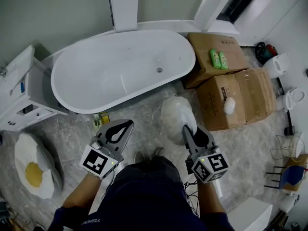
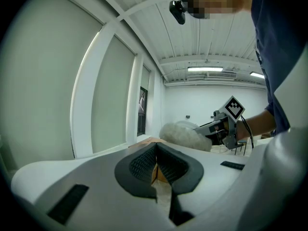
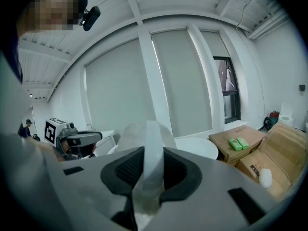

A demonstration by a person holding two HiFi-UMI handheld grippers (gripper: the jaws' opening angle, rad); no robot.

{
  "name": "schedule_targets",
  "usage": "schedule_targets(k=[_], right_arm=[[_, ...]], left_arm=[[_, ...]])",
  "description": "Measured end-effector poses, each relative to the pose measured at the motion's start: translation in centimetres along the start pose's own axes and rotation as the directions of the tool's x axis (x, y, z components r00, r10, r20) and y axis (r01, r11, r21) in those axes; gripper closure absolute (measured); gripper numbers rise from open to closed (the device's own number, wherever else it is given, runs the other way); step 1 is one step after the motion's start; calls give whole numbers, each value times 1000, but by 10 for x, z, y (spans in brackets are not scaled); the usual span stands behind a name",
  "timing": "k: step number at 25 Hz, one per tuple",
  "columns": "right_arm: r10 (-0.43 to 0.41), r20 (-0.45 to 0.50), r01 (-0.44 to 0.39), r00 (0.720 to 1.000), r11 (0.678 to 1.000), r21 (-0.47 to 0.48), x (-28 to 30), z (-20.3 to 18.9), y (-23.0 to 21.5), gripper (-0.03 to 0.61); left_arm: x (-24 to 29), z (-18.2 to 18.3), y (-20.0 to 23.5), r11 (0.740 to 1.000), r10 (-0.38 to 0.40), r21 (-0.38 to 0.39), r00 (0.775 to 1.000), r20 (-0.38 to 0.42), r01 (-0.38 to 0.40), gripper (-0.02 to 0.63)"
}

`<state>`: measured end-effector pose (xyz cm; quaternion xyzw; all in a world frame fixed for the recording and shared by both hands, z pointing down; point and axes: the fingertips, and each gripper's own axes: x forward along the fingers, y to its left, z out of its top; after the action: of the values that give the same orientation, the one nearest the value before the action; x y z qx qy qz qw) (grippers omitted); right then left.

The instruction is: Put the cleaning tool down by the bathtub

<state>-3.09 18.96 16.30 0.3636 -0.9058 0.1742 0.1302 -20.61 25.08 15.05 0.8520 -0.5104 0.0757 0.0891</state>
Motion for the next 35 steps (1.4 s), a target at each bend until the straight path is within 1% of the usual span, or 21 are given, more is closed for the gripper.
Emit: schedule_targets(k=[6,11,19,30,35], right_arm=[[-4,3,4,1000,1000,8,15,5,-25,483],[11,-5,-11,1000,1000,2,34,9,-54,483],[49,-26,-49,998,999,4,73,17,-122,483],[97,-69,-97,993,995,5,129,28,-225,483],[90,-94,-89,991,996,17,150,21,-272,483]], left_arm=[[29,2,8,1000,-12,15,1000,-8,12,584],[62,4,14,1000,-9,16,1000,-25,9,584],[135,3,23,1000,27,-8,997,-70,-28,584],[244,-2,40,998,60,-14,987,-147,-63,584],[291,-13,43,998,54,-16,982,-183,-58,584]])
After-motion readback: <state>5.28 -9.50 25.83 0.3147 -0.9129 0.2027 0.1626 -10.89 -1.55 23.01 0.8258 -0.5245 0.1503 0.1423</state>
